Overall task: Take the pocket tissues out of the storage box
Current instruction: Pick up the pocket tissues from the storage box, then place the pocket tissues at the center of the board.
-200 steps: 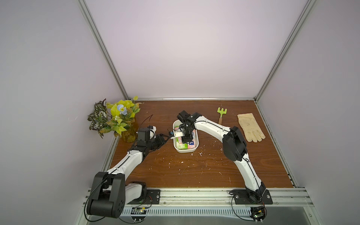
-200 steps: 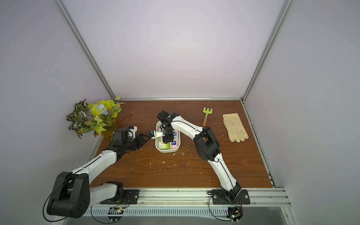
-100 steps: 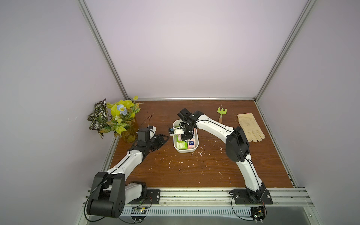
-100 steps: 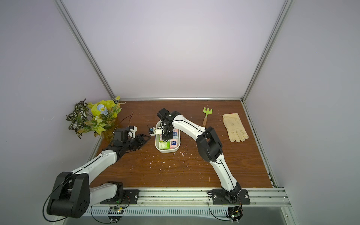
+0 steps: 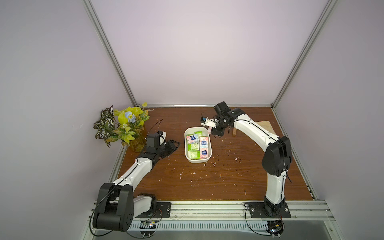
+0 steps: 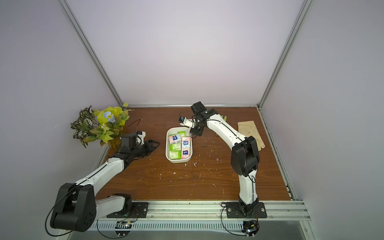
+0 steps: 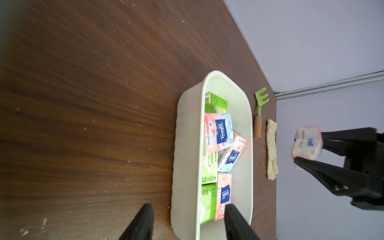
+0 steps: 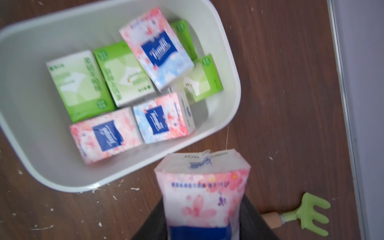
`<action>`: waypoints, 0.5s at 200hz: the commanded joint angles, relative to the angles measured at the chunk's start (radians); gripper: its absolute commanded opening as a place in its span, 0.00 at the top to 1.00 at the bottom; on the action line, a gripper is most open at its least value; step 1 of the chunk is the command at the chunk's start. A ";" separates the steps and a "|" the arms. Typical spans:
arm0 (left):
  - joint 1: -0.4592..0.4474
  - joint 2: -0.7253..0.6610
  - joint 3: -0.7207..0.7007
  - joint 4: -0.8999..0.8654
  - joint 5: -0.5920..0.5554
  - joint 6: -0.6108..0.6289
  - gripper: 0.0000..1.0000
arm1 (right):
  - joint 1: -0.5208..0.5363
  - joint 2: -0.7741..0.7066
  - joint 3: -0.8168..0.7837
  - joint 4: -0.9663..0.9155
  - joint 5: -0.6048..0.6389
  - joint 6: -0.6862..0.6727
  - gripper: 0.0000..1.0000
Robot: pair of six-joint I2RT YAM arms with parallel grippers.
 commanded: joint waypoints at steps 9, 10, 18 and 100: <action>0.005 0.011 0.025 -0.031 -0.012 0.029 0.48 | -0.047 -0.060 -0.117 0.070 0.026 -0.007 0.52; 0.005 0.012 0.025 -0.031 -0.012 0.029 0.48 | -0.048 -0.061 -0.122 0.072 0.026 -0.008 0.52; 0.005 0.012 0.026 -0.031 -0.012 0.029 0.48 | -0.058 -0.067 -0.156 0.091 0.027 -0.023 0.52; 0.005 0.006 0.028 -0.040 -0.014 0.033 0.48 | -0.071 -0.060 -0.311 0.216 -0.087 -0.172 0.49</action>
